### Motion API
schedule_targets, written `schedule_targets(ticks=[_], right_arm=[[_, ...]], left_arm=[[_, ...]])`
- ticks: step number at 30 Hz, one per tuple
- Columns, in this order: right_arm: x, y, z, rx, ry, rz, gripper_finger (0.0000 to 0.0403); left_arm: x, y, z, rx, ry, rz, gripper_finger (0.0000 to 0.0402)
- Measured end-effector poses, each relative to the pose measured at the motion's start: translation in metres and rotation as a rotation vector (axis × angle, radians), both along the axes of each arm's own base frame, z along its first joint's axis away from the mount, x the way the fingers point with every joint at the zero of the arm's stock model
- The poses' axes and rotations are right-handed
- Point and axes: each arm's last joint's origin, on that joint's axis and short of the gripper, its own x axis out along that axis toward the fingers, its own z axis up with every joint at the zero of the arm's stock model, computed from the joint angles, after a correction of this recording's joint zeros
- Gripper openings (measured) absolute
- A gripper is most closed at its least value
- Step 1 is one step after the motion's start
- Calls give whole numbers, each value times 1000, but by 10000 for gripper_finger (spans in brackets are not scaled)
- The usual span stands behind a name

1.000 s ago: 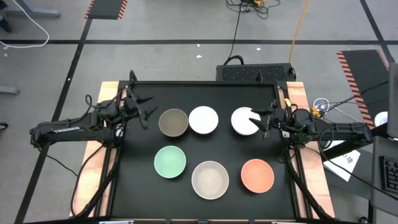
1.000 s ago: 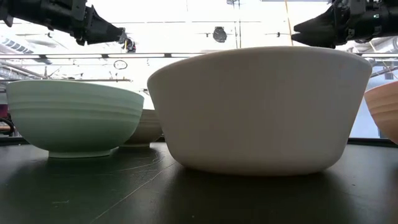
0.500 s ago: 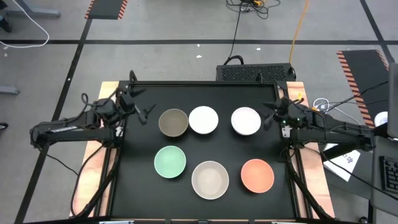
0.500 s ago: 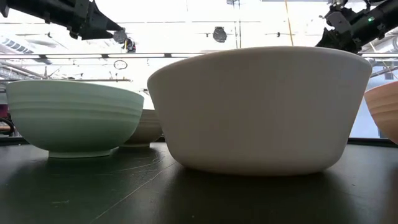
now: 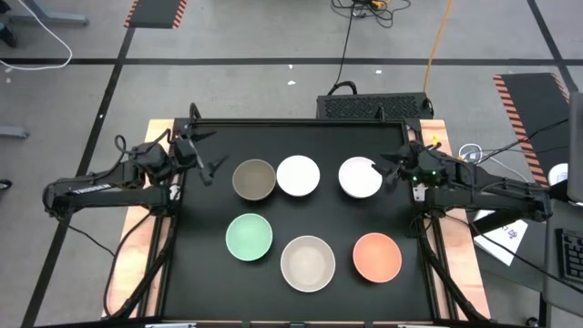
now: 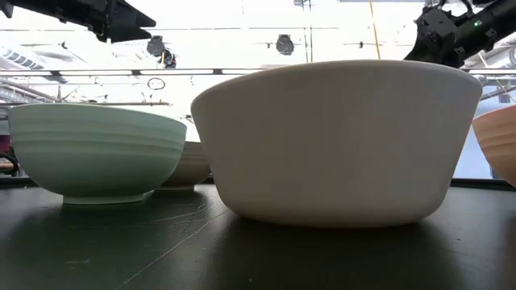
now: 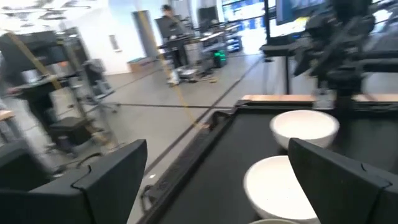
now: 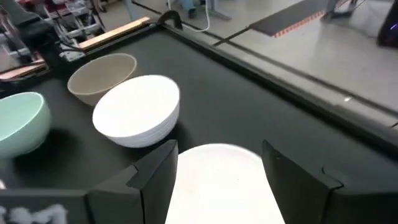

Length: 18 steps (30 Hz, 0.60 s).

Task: Nest bowls inside each other
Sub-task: Stack the top right white bowl on the top left white bowl

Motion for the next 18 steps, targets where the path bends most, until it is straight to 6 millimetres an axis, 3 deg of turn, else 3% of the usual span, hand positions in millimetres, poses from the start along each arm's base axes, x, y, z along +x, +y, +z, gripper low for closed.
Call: schedule_targets(ticks=[6,18], right_arm=[[6,-4,-12,33,138,3,224],[9,-32,-1,236,437,-219,224]], left_arm=[[0,-1,-2,-43,3,-27,392],[0,0,-4,-58,19,-1,392]])
